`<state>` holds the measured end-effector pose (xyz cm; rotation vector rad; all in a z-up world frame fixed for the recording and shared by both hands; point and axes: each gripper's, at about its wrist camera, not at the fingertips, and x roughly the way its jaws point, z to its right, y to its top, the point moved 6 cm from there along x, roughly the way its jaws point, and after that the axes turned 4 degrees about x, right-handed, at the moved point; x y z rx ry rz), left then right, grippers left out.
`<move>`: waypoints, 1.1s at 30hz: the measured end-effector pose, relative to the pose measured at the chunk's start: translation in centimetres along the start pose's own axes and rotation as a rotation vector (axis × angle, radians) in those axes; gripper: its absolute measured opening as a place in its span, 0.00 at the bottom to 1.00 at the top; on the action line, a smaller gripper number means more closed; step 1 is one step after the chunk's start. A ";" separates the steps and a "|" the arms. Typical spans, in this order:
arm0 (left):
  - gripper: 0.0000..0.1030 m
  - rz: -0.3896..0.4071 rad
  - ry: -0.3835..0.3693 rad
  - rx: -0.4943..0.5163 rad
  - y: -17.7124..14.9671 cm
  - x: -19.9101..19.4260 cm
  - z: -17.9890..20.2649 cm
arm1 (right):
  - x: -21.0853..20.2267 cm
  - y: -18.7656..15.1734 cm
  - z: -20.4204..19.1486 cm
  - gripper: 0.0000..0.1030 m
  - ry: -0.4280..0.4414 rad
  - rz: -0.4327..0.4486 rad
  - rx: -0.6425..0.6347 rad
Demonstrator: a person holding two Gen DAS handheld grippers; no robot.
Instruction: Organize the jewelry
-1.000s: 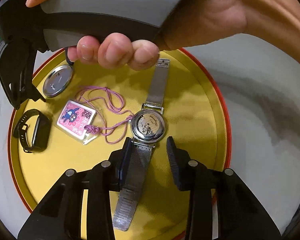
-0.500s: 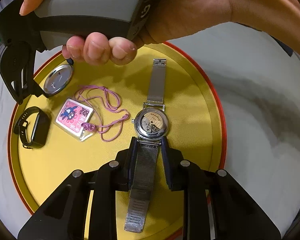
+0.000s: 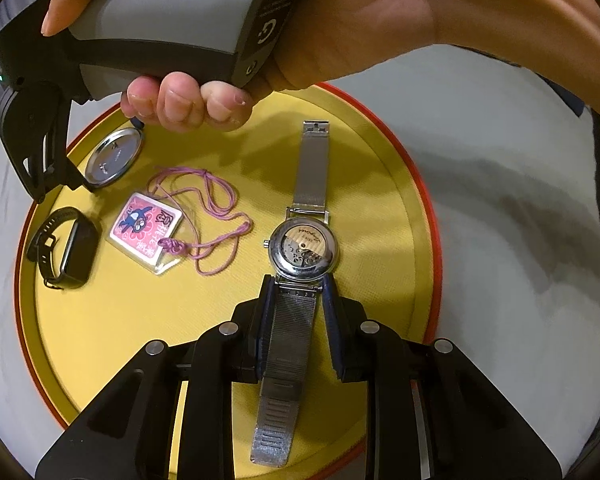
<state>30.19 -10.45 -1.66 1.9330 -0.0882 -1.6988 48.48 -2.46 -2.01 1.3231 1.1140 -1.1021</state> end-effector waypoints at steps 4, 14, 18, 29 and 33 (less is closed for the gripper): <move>0.22 0.016 0.006 -0.014 -0.4 -0.6 -0.1 | -0.6 -0.4 0.2 0.68 0.003 0.004 -0.006; 0.21 0.062 0.033 -0.045 0.0 -4.2 -0.1 | -4.0 -0.1 1.1 0.68 0.019 0.038 0.006; 0.21 0.086 0.046 -0.051 0.1 -5.9 0.1 | -6.0 0.1 1.6 0.68 0.025 0.055 0.015; 0.21 0.142 0.092 -0.089 0.6 -12.4 0.7 | -12.1 -1.0 1.8 0.68 0.051 0.120 0.029; 0.21 0.171 0.110 -0.118 0.4 -15.2 0.8 | -14.4 -2.2 1.2 0.68 0.061 0.147 0.019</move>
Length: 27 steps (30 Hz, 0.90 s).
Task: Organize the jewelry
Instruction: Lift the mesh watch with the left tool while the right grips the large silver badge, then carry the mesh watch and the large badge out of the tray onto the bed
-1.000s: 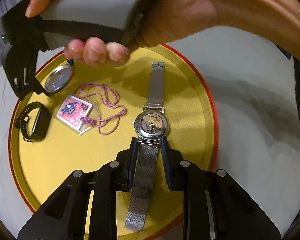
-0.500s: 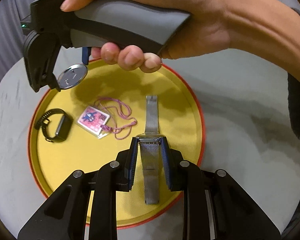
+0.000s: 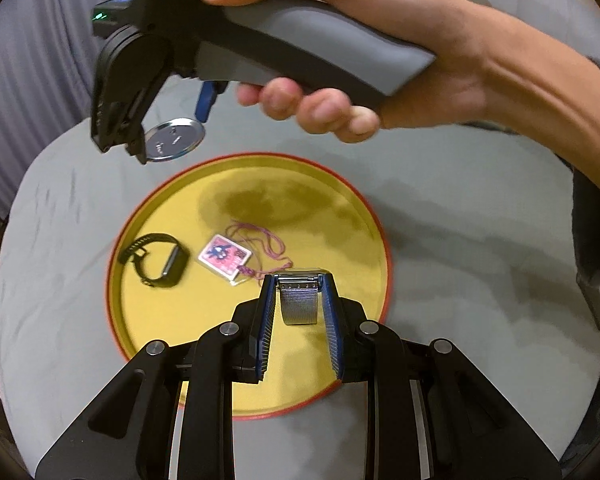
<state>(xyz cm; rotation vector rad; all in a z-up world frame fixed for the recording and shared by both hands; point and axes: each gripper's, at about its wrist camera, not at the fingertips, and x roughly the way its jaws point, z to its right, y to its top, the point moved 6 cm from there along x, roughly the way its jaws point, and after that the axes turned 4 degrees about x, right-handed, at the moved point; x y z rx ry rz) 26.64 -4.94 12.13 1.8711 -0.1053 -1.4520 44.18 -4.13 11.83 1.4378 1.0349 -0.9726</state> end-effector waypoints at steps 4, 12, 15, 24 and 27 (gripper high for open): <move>0.21 0.036 0.022 -0.047 -0.1 -2.9 -0.7 | -2.5 0.2 -1.9 0.68 0.009 0.029 -0.013; 0.21 0.086 0.108 -0.120 -1.6 -10.5 -2.6 | -6.5 -1.2 -5.4 0.68 0.050 0.077 -0.056; 0.21 0.085 0.151 -0.151 -3.3 -12.9 -3.5 | -7.9 -2.3 -7.3 0.68 0.070 0.087 -0.082; 0.21 0.067 0.275 -0.275 -11.4 -20.1 -6.6 | -8.5 -5.0 -14.1 0.68 0.127 0.071 -0.160; 0.21 0.057 0.313 -0.310 -14.2 -22.2 -7.9 | -7.7 -6.3 -16.7 0.68 0.142 0.055 -0.186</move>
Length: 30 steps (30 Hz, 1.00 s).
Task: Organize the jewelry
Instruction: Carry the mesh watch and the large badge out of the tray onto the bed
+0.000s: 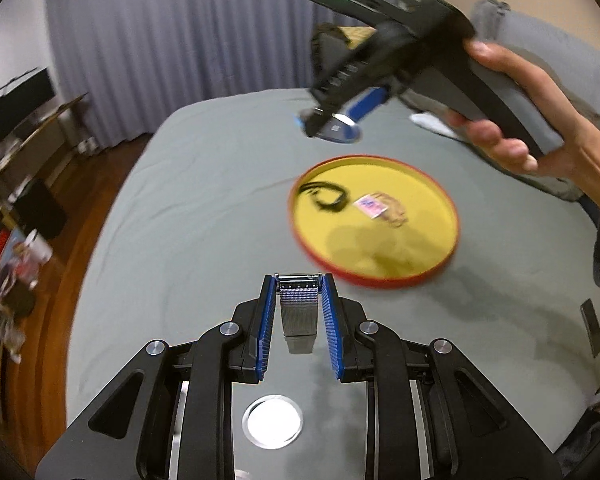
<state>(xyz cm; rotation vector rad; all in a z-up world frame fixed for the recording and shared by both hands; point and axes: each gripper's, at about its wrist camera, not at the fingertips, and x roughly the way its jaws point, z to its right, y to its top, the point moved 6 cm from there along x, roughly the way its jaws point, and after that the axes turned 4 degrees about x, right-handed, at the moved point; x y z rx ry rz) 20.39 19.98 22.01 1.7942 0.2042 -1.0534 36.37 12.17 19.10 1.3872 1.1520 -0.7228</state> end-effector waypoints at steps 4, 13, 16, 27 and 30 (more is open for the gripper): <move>0.21 -0.013 0.042 -0.036 -2.9 -1.6 -3.5 | 1.9 -1.1 -2.9 0.68 0.013 -0.026 -0.026; 0.21 -0.057 0.084 -0.124 -10.5 -2.1 -10.7 | 8.5 -3.1 -7.2 0.68 -0.025 -0.117 -0.047; 0.21 -0.072 0.086 -0.142 -12.9 -1.7 -12.4 | 10.7 -4.2 -7.8 0.68 -0.035 -0.147 -0.039; 0.00 -0.072 0.070 -0.220 -19.7 -1.6 -17.1 | 17.9 -5.9 -9.8 0.68 -0.099 -0.237 -0.029; 0.00 -0.062 0.073 -0.228 -20.5 -2.2 -18.1 | 19.7 -6.6 -10.2 0.68 -0.116 -0.266 -0.031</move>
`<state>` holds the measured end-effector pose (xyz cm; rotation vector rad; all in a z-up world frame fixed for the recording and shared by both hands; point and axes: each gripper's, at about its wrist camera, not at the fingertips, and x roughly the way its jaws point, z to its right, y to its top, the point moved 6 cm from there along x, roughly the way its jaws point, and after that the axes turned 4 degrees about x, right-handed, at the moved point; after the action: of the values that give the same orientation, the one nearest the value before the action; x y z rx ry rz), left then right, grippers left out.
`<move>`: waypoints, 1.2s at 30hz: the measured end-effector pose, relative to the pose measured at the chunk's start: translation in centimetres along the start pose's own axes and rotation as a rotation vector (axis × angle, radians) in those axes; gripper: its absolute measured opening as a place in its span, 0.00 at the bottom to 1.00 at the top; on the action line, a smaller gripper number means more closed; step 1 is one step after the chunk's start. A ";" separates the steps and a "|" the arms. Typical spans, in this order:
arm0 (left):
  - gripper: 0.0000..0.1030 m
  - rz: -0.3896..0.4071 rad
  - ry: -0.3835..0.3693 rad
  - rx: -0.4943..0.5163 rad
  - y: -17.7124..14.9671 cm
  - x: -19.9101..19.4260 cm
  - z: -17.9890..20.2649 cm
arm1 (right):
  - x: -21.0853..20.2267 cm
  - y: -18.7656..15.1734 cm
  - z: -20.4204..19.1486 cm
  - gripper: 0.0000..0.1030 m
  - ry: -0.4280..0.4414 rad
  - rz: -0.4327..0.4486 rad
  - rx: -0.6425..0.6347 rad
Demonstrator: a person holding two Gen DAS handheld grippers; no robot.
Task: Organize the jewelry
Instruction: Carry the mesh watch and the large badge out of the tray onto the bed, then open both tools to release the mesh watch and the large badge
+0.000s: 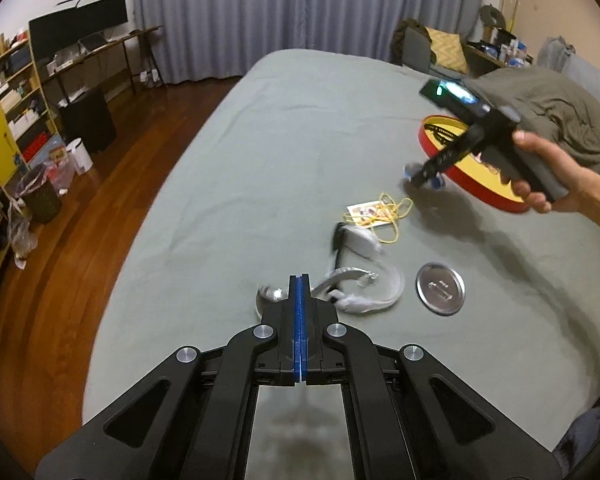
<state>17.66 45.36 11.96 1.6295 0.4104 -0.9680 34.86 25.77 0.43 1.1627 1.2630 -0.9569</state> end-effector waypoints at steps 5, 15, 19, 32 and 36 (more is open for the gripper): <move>0.00 -0.026 0.004 -0.002 -1.3 0.8 -0.9 | 1.3 -0.2 -0.8 0.68 -0.002 -0.020 -0.003; 0.00 -0.087 -0.026 0.000 -4.3 4.4 0.4 | 2.0 0.1 -0.4 0.68 -0.005 -0.030 -0.003; 0.00 -0.116 -0.020 0.007 -5.1 5.4 0.4 | 1.9 0.2 -0.2 0.68 -0.001 -0.028 -0.006; 0.81 -0.213 0.086 0.066 -8.5 8.5 1.8 | 1.2 -1.5 0.1 0.74 0.018 -0.044 -0.043; 0.86 -0.217 0.114 0.078 -8.6 8.1 2.1 | -0.1 -2.2 0.5 0.80 0.028 -0.032 -0.044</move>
<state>15.62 44.15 0.23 1.7424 0.6445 -1.0655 32.78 24.88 0.22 1.1283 1.3218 -0.9351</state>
